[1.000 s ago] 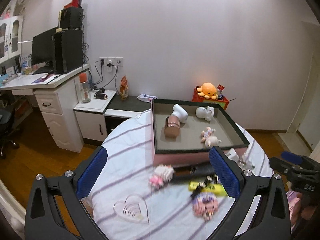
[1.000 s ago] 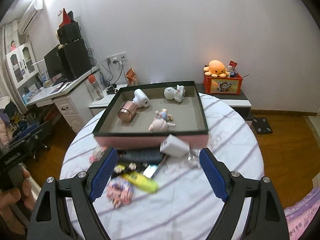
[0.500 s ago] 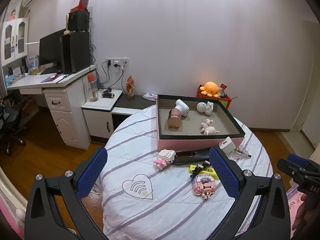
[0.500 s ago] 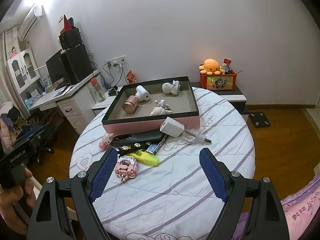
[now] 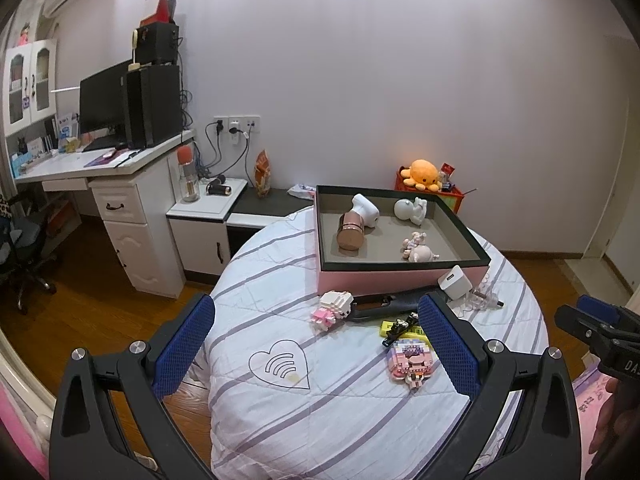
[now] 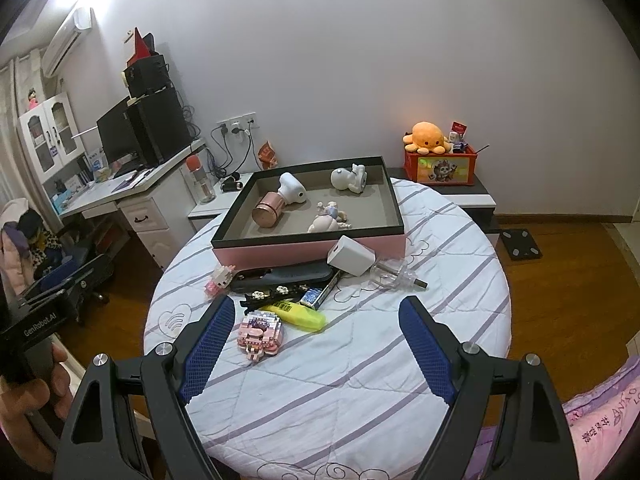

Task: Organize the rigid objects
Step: 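Withdraw both grippers from the box back over the bed, then grasp the pink-white block figure with the left gripper while the right grips the glass bottle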

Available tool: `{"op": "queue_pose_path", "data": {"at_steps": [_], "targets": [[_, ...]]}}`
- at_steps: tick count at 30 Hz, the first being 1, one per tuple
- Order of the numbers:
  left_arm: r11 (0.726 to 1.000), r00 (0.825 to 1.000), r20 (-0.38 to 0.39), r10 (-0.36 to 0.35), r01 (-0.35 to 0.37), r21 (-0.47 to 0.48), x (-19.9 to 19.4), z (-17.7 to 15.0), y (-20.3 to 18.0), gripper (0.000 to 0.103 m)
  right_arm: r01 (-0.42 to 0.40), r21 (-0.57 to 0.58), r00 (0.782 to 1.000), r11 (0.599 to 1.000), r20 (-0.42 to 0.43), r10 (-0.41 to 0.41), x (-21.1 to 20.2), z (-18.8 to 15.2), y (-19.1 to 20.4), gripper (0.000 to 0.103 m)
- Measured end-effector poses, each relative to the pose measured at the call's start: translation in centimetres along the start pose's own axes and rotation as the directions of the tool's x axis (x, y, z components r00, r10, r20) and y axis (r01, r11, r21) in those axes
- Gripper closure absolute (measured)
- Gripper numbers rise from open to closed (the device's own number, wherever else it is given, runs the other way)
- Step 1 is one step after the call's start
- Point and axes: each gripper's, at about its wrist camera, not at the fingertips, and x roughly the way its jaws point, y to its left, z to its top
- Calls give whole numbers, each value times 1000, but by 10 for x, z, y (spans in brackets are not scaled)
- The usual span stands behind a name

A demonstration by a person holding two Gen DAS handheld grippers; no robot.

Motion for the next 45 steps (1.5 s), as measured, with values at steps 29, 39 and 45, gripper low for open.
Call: {"op": "queue_pose_path", "data": {"at_steps": [29, 39, 45], "targets": [[998, 982, -189, 4, 8, 65, 156, -31, -2, 0, 113, 8, 977, 994, -183, -110, 117, 7, -48, 17], [999, 960, -276, -48, 48, -5, 204, -40, 5, 1, 139, -19, 955, 990, -263, -139, 179, 7, -69, 17], [993, 951, -286, -117, 103, -62, 209, -41, 12, 15, 137, -36, 951, 990, -274, -141, 195, 9, -79, 18]]}}
